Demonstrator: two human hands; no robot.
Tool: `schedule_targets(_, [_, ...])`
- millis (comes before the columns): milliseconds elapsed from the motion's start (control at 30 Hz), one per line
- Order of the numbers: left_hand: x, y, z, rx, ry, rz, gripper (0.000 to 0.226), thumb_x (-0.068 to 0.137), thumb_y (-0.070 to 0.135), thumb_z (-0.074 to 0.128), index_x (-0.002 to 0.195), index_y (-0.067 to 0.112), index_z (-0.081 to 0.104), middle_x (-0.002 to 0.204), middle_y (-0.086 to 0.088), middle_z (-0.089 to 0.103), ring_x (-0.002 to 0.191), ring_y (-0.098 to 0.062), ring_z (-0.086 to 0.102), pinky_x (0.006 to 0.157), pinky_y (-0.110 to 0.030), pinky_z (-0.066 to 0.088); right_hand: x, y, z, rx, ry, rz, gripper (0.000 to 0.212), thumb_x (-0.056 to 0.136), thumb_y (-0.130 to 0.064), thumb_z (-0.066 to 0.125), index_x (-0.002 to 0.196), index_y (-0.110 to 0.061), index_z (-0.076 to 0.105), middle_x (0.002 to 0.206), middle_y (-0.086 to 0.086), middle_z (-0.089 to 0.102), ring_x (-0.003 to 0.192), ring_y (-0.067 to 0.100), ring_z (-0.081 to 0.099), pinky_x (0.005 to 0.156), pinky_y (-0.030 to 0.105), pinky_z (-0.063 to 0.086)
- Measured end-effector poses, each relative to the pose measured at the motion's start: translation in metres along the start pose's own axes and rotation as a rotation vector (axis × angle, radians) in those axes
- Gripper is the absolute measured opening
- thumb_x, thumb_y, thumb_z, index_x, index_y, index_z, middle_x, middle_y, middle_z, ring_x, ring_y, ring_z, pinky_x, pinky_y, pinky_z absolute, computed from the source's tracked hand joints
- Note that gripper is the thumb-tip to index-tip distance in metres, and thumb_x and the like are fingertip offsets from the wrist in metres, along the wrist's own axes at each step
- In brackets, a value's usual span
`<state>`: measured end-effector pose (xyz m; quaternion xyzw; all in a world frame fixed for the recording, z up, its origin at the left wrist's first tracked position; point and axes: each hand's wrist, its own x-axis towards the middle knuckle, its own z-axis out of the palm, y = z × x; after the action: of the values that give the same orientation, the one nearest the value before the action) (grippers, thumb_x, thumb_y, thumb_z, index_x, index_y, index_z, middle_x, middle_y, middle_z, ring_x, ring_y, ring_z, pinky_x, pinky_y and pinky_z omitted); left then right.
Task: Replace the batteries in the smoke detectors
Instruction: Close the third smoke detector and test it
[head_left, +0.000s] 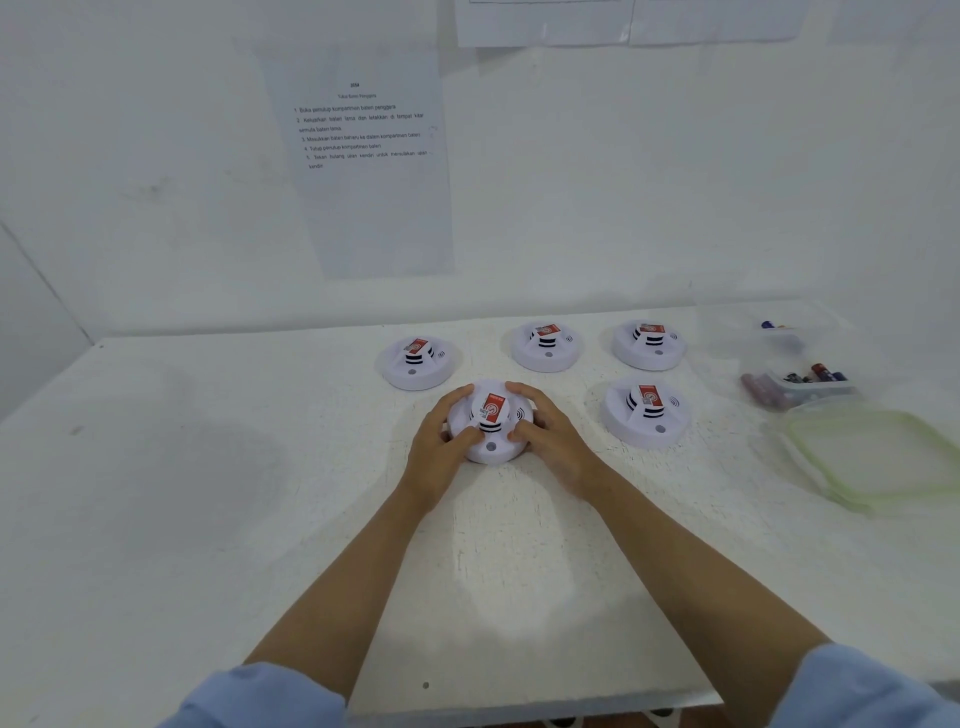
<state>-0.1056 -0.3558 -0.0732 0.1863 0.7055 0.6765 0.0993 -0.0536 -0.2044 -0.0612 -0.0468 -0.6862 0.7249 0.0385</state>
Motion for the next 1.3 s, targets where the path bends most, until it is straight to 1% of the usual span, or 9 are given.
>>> schedule_targets(433, [0.000,-0.001,-0.001,0.016,-0.001,-0.013,0.047,0.087,0.007,0.059,0.129,0.024,0.047,0.127,-0.002,0.057,0.114,-0.022,0.056,0.093,-0.041,0.052,-0.001,-0.001,0.001,-0.028,0.013,-0.003,0.052,0.084,0.007,0.048,0.125,-0.026,0.047,0.124,0.007,0.057,0.111,0.021,0.056,0.093,0.035,0.048])
schedule_targets(600, [-0.002,0.001,-0.001,0.035,-0.002,-0.024,0.057,0.076,0.025,0.061,0.131,0.025,0.047,0.130,-0.003,0.056,0.115,-0.022,0.056,0.094,-0.045,0.050,-0.002,-0.002,0.001,-0.042,0.015,-0.001,0.051,0.084,0.007,0.047,0.123,-0.028,0.047,0.122,0.003,0.057,0.107,0.015,0.057,0.090,0.030,0.050])
schedule_targets(800, [-0.002,0.001,-0.001,0.039,0.001,0.005,0.049,0.081,0.019,0.063,0.125,0.032,0.048,0.130,-0.003,0.056,0.114,-0.022,0.057,0.093,-0.044,0.051,-0.003,-0.004,0.003,-0.120,0.050,-0.023,0.051,0.085,0.004,0.049,0.124,-0.029,0.047,0.125,0.002,0.055,0.108,0.017,0.055,0.093,0.032,0.048])
schedule_targets(933, [-0.003,0.001,0.001,0.076,0.022,0.029,0.056,0.074,0.031,0.065,0.127,0.033,0.048,0.127,0.001,0.058,0.109,-0.015,0.059,0.089,-0.034,0.053,-0.004,-0.005,0.004,-0.180,0.092,-0.057,0.055,0.086,0.003,0.050,0.133,-0.025,0.043,0.135,0.004,0.046,0.118,0.019,0.051,0.099,0.034,0.047])
schedule_targets(1000, [-0.002,-0.001,0.001,0.095,0.033,0.047,0.053,0.082,0.020,0.066,0.131,0.026,0.047,0.129,0.001,0.057,0.108,-0.008,0.058,0.084,-0.020,0.052,-0.006,-0.007,0.005,-0.199,0.105,-0.067,0.056,0.086,0.003,0.049,0.136,-0.022,0.041,0.137,0.006,0.045,0.121,0.020,0.048,0.101,0.034,0.045])
schedule_targets(1067, [-0.001,-0.002,0.001,0.115,0.040,0.056,0.052,0.085,0.012,0.063,0.134,0.021,0.046,0.131,0.000,0.055,0.111,-0.008,0.056,0.083,-0.015,0.051,-0.009,-0.010,0.006,-0.206,0.105,-0.085,0.055,0.088,0.006,0.047,0.138,-0.015,0.039,0.132,0.008,0.050,0.116,0.022,0.051,0.097,0.030,0.045])
schedule_targets(1133, [-0.001,-0.003,0.001,0.137,0.038,0.063,0.053,0.086,0.014,0.063,0.136,0.020,0.045,0.134,0.000,0.053,0.116,-0.012,0.053,0.090,-0.019,0.049,-0.010,-0.011,0.006,-0.225,0.106,-0.101,0.054,0.089,0.008,0.045,0.139,-0.011,0.037,0.129,0.012,0.053,0.116,0.027,0.052,0.096,0.028,0.046])
schedule_targets(1233, [-0.002,-0.004,0.002,0.178,0.024,0.074,0.055,0.085,0.023,0.061,0.137,0.022,0.042,0.135,0.002,0.051,0.121,-0.014,0.050,0.100,-0.031,0.044,-0.008,-0.005,0.006,-0.256,0.117,-0.104,0.054,0.088,0.006,0.048,0.137,-0.014,0.040,0.131,0.006,0.051,0.117,0.019,0.052,0.088,0.014,0.048])
schedule_targets(1300, [-0.002,-0.005,0.002,0.206,0.029,0.079,0.053,0.089,0.018,0.060,0.138,0.020,0.041,0.137,0.001,0.049,0.124,-0.015,0.048,0.105,-0.035,0.041,-0.006,0.000,0.006,-0.283,0.147,-0.114,0.053,0.086,0.001,0.052,0.135,-0.019,0.042,0.134,0.005,0.050,0.122,0.020,0.049,0.095,0.023,0.048])
